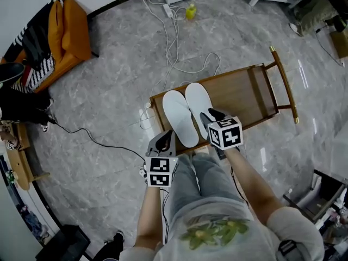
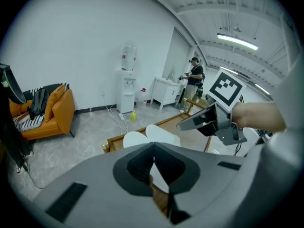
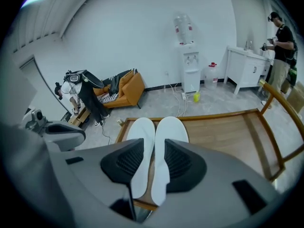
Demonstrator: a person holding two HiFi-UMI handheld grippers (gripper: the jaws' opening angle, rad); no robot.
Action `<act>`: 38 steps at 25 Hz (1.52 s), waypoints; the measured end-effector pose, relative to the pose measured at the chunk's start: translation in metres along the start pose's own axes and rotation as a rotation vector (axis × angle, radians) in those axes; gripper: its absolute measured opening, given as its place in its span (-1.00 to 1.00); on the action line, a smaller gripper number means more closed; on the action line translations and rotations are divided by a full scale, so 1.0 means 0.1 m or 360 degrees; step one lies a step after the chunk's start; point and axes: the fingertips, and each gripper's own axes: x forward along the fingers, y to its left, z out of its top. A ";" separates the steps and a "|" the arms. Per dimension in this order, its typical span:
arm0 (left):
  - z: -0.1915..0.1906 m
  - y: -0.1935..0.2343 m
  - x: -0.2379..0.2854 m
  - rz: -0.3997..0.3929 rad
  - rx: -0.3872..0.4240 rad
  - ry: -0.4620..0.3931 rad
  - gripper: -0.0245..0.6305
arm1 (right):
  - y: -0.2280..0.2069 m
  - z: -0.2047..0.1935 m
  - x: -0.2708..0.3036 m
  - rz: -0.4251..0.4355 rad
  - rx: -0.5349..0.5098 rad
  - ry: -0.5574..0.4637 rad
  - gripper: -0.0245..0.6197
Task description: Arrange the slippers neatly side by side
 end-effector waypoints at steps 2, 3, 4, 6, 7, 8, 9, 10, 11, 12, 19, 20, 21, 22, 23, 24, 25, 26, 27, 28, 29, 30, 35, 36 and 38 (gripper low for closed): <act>0.09 -0.03 -0.07 0.0001 0.0001 -0.0019 -0.88 | 0.06 0.00 -0.11 0.0034 -0.0020 0.0003 -0.52; 0.14 -0.04 -0.10 0.0002 0.0008 -0.0029 -0.88 | 0.09 0.01 -0.16 0.0052 -0.0025 -0.0001 -0.53; 0.18 -0.06 -0.13 0.0001 0.0018 -0.0036 -0.88 | 0.12 0.01 -0.20 0.0069 -0.0027 -0.0010 -0.53; 0.25 -0.14 -0.18 -0.0007 0.0040 -0.0052 -0.88 | 0.19 0.02 -0.31 0.0103 -0.0040 -0.0038 -0.55; 0.28 -0.17 -0.22 -0.0012 0.0048 -0.0063 -0.88 | 0.23 0.02 -0.36 0.0118 -0.0053 -0.0056 -0.58; 0.31 -0.21 -0.24 -0.0016 0.0049 -0.0073 -0.88 | 0.28 0.02 -0.42 0.0132 -0.0070 -0.0076 -0.61; 0.32 -0.24 -0.27 -0.0020 0.0043 -0.0082 -0.88 | 0.32 0.03 -0.47 0.0144 -0.0089 -0.0097 -0.66; 0.34 -0.27 -0.29 -0.0024 0.0032 -0.0090 -0.88 | 0.35 0.03 -0.53 0.0154 -0.0108 -0.0120 -0.71; 0.36 -0.30 -0.32 -0.0028 0.0023 -0.0101 -0.88 | 0.38 0.05 -0.59 0.0164 -0.0126 -0.0147 -0.76; 0.41 -0.33 -0.33 -0.0031 0.0022 -0.0115 -0.88 | 0.41 0.08 -0.64 0.0177 -0.0144 -0.0177 -0.83; 0.57 -0.53 -0.50 -0.0061 0.0019 -0.0196 -0.88 | 0.70 0.11 -0.95 0.0330 -0.0324 -0.0279 -0.90; 0.58 -0.55 -0.53 -0.0062 0.0016 -0.0202 -0.88 | 0.75 0.09 -0.99 0.0372 -0.0331 -0.0296 -0.90; 0.59 -0.57 -0.56 -0.0066 0.0009 -0.0209 -0.88 | 0.80 0.08 -1.03 0.0407 -0.0324 -0.0306 -0.90; 0.60 -0.59 -0.58 -0.0075 -0.0005 -0.0218 -0.88 | 0.85 0.07 -1.07 0.0432 -0.0310 -0.0310 -0.90; 0.61 -0.61 -0.61 -0.0088 -0.0031 -0.0228 -0.88 | 0.89 0.07 -1.11 0.0449 -0.0298 -0.0313 -0.90; 0.62 -0.62 -0.63 -0.0100 -0.0062 -0.0238 -0.88 | 0.93 0.06 -1.15 0.0458 -0.0298 -0.0318 -0.90; 0.63 -0.62 -0.67 -0.0107 -0.0088 -0.0250 -0.88 | 0.97 0.05 -1.18 0.0462 -0.0305 -0.0323 -0.91; 0.64 -0.61 -0.70 -0.0107 -0.0102 -0.0259 -0.88 | 1.00 0.05 -1.21 0.0467 -0.0312 -0.0327 -0.91; 0.66 -0.61 -0.72 -0.0106 -0.0105 -0.0268 -0.88 | 1.03 0.04 -1.24 0.0476 -0.0314 -0.0332 -0.91; 0.68 -0.61 -0.75 -0.0106 -0.0101 -0.0277 -0.88 | 1.05 0.04 -1.27 0.0489 -0.0312 -0.0339 -0.91; 0.70 -0.62 -0.78 -0.0108 -0.0094 -0.0286 -0.88 | 1.07 0.05 -1.30 0.0501 -0.0311 -0.0349 -0.91; 0.73 -0.64 -0.81 -0.0112 -0.0086 -0.0295 -0.88 | 1.08 0.05 -1.33 0.0510 -0.0316 -0.0362 -0.91; 0.71 -0.72 -0.90 -0.0129 -0.0065 -0.0295 -0.88 | 1.14 0.03 -1.47 0.0563 -0.0356 -0.0417 -0.91; 0.71 -0.73 -0.91 -0.0139 -0.0080 -0.0296 -0.88 | 1.15 0.04 -1.50 0.0574 -0.0363 -0.0431 -0.91; 0.71 -0.77 -0.94 -0.0158 -0.0113 -0.0310 -0.88 | 1.13 0.03 -1.53 0.0579 -0.0368 -0.0443 -0.91</act>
